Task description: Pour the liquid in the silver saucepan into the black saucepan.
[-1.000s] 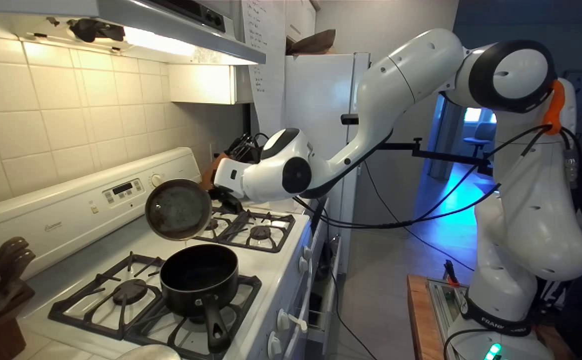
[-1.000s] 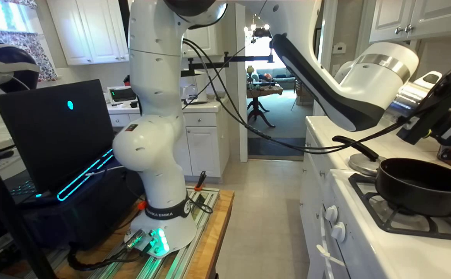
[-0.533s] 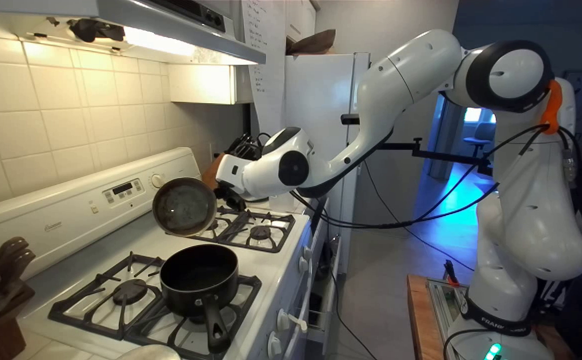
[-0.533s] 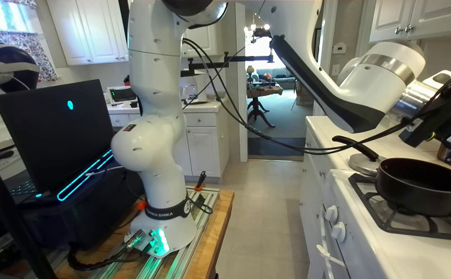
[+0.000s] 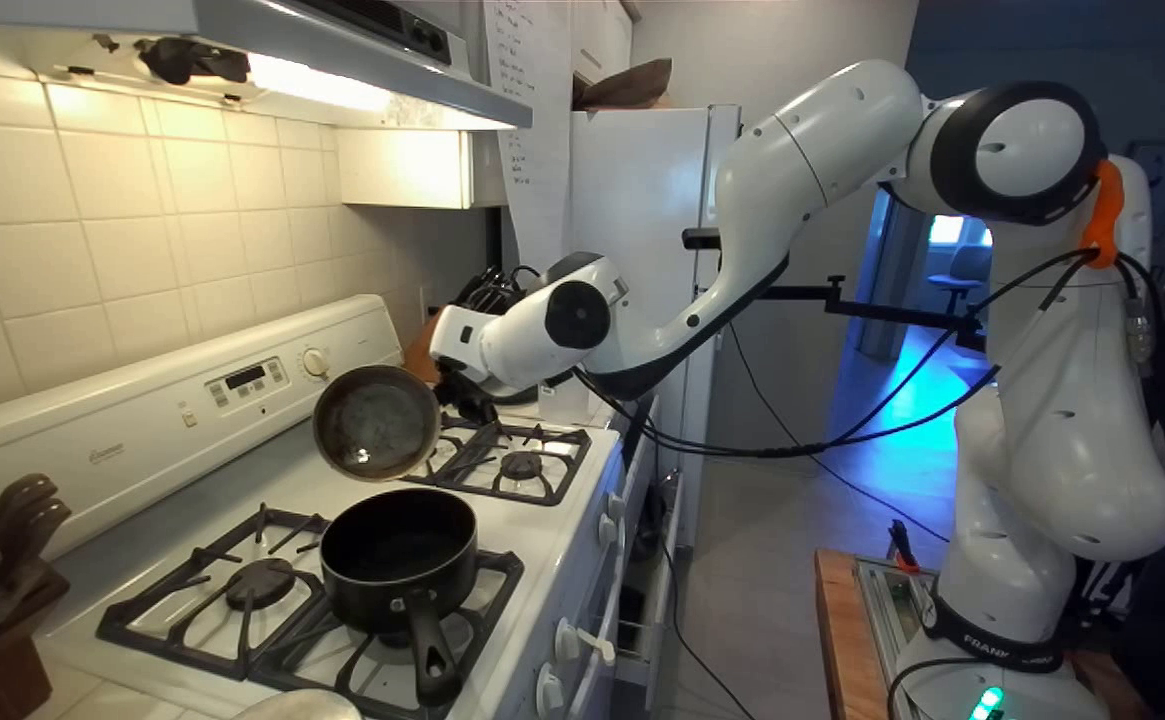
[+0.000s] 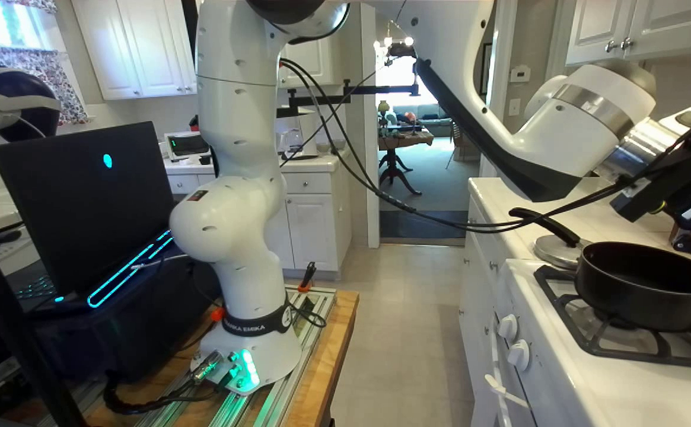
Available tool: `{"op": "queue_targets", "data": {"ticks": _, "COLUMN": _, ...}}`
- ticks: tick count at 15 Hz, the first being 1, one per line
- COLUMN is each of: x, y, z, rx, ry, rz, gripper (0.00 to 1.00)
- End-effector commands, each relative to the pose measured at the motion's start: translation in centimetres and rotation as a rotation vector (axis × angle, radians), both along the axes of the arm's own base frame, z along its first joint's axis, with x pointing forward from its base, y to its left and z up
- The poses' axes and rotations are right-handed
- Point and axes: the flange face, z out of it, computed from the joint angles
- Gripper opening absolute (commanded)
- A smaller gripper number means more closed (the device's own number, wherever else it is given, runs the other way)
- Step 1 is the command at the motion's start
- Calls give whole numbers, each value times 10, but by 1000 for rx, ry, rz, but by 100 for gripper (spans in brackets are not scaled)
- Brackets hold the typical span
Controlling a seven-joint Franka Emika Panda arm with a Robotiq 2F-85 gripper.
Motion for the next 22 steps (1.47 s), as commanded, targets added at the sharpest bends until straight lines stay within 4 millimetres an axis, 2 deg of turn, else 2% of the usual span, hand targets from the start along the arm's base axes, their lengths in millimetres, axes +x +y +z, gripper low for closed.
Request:
{"op": "queue_targets", "data": {"ticks": 1, "x": -6, "y": -6, "z": 17, "rx": 53, "ry": 29, "rz": 7, "gripper": 6}}
{"op": "queue_targets", "data": {"ticks": 9, "x": -4, "y": -40, "z": 36, "rx": 232, "ry": 77, "rz": -42, "gripper": 6}}
{"op": "queue_targets", "data": {"ticks": 18, "x": -6, "y": -99, "z": 31, "rx": 454, "ry": 203, "rz": -166, "gripper": 6}}
{"op": "queue_targets", "data": {"ticks": 19, "x": 5, "y": -91, "z": 21, "rx": 412, "ry": 200, "rz": -168, "gripper": 23}}
{"op": "queue_targets", "data": {"ticks": 22, "x": 5, "y": -102, "z": 23, "rx": 436, "ry": 208, "rz": -180, "gripper": 23}}
